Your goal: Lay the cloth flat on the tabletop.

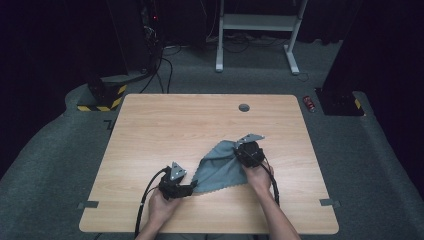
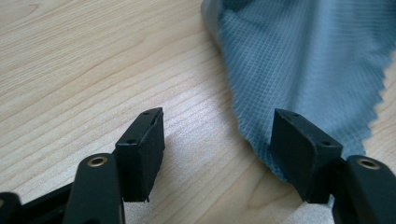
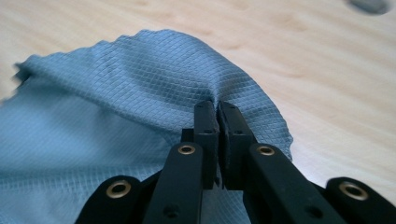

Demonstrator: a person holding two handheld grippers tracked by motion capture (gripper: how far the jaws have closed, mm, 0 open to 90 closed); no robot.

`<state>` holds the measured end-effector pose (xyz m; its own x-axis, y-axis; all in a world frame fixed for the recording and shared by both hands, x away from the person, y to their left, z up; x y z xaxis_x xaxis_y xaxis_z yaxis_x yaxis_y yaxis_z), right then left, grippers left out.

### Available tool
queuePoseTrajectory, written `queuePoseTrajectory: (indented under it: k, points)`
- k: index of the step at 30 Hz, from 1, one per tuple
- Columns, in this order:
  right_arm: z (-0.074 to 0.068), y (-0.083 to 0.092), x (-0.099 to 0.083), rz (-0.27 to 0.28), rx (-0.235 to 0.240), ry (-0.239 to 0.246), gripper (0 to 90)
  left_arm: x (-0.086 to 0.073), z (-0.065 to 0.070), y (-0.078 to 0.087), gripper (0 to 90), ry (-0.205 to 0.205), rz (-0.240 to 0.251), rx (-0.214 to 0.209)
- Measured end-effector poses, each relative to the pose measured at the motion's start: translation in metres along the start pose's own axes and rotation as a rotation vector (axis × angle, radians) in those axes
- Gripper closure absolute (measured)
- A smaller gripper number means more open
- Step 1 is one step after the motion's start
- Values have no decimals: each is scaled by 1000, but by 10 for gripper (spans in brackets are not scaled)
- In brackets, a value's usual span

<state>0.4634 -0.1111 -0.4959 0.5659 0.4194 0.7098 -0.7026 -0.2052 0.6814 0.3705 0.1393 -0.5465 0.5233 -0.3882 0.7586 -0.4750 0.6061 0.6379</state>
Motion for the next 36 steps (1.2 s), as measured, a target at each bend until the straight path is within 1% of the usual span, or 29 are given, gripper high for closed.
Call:
queuePoseTrajectory:
  k: [1, 3, 5, 6, 7, 9, 11, 13, 14, 15, 16, 19, 22, 23, 24, 25, 26, 28, 29, 30, 31, 33, 34, 36]
  points:
    - [3, -1, 0, 2, -7, -13, 867, 0, 0, 0, 356, -1, 0, 0]
    - [8, -8, -2, -27, -20, -42, 852, 0, 0, 0, 357, 0, 0, 0]
    - [9, -15, -7, -62, -28, -44, 802, 0, 0, 0, 357, -1, 0, 0]
    - [8, -17, -9, -70, -24, -50, 766, 0, 0, 0, 357, -1, 0, 0]
    - [8, -16, -10, -62, -22, -50, 745, 0, 0, 0, 357, -1, 0, 0]
    - [8, -10, -12, -40, -8, -62, 705, 0, 0, 0, 359, 2, 1, -1]
    - [10, 0, -15, -18, -2, -73, 681, 0, 0, 0, 369, -3, 0, -7]
    - [12, 13, -22, 0, 28, -90, 671, 1, 1, 1, 395, -2, -10, -22]
    - [4, 23, -33, -6, 65, -57, 663, 4, 1, 1, 416, 1, -23, -32]
    - [4, 23, -33, -6, 65, -57, 663, 6, 1, 1, 416, 8, -23, -40]
    - [-1, 26, -37, -13, 69, -36, 662, 10, 1, 0, 421, 7, -23, -47]
    - [-23, 31, -51, -9, 106, 20, 649, 25, 1, -3, 434, -12, -28, -50]
    - [-42, 30, -54, 6, 133, 40, 640, 39, -2, -7, 435, -17, -30, -50]
    - [-48, 28, -54, 8, 141, 40, 636, 44, -4, -9, 446, -20, -26, -45]
    - [-54, 27, -53, 12, 149, 50, 632, 48, -6, -10, 446, -14, -24, -49]
    - [-65, 25, -52, 17, 157, 78, 625, 53, -8, -11, 464, -18, -23, -44]
    - [-65, 25, -52, 17, 157, 78, 625, 57, -8, -13, 464, -18, -11, -49]
    - [-75, 23, -50, 24, 166, 112, 622, 64, -9, -16, 506, -17, -10, -71]
    - [-80, 22, -49, 23, 179, 120, 621, 67, -10, -18, 521, -14, -6, -81]
    - [-83, 21, -48, 20, 190, 131, 621, 70, -10, -21, 540, -11, -8, -91]
    - [-86, 20, -48, 20, 192, 141, 624, 72, -10, -24, 554, -14, -21, -97]
    - [-91, 19, -48, 18, 200, 158, 653, 76, -10, -29, 605, -22, -30, -111]
    - [-93, 18, -48, 14, 201, 167, 676, 77, -11, -31, 644, -26, -31, -117]
    - [-97, 17, -50, 5, 200, 193, 738, 78, -12, -35, 729, -21, -48, -130]
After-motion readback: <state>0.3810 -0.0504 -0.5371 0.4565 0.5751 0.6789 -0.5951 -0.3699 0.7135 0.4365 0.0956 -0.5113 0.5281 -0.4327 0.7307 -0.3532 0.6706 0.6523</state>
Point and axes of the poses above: each handheld gripper's, and its own axes: y roughly backward along the jaws, x roughly out of its top, z roughly to its right, the point moved 3 cm from there along -y, roughly forward along the jaws, and after that the axes turned 12 degrees about -x, right-handed, at the moved point
